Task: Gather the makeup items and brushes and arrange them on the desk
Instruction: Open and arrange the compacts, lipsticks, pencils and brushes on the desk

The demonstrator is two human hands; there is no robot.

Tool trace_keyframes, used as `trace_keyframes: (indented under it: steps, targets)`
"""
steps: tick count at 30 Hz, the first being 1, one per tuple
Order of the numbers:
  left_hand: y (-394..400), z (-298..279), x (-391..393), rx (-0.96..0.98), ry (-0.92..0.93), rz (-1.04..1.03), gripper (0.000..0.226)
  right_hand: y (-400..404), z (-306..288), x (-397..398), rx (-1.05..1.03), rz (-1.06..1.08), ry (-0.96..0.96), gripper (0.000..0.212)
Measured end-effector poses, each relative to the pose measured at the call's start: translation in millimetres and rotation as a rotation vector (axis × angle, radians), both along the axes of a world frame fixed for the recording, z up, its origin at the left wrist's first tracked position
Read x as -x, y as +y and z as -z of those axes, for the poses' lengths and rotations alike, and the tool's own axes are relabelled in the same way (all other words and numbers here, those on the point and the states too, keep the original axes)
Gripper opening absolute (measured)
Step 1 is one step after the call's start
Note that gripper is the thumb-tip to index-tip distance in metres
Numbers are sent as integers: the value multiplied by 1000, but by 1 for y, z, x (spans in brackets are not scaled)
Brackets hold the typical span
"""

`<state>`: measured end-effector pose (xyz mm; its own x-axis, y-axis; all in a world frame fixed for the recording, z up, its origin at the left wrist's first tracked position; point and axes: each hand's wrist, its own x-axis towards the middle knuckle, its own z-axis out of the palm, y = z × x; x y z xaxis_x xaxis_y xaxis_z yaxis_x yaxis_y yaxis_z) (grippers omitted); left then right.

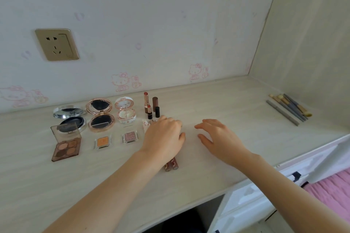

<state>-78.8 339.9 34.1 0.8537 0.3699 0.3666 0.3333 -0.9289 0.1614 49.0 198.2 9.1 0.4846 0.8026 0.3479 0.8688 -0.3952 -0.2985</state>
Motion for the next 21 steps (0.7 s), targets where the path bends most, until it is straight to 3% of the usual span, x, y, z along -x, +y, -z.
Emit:
trace_keyframes:
  steps: [12, 21]
  targets:
    - [-52, 3, -116, 62, 96, 281, 29, -100, -7, -81, 104, 222, -82, 32]
    - [-108, 7, -231, 92, 140, 475, 39, -154, -3, -145, 68, 447, -114, 31]
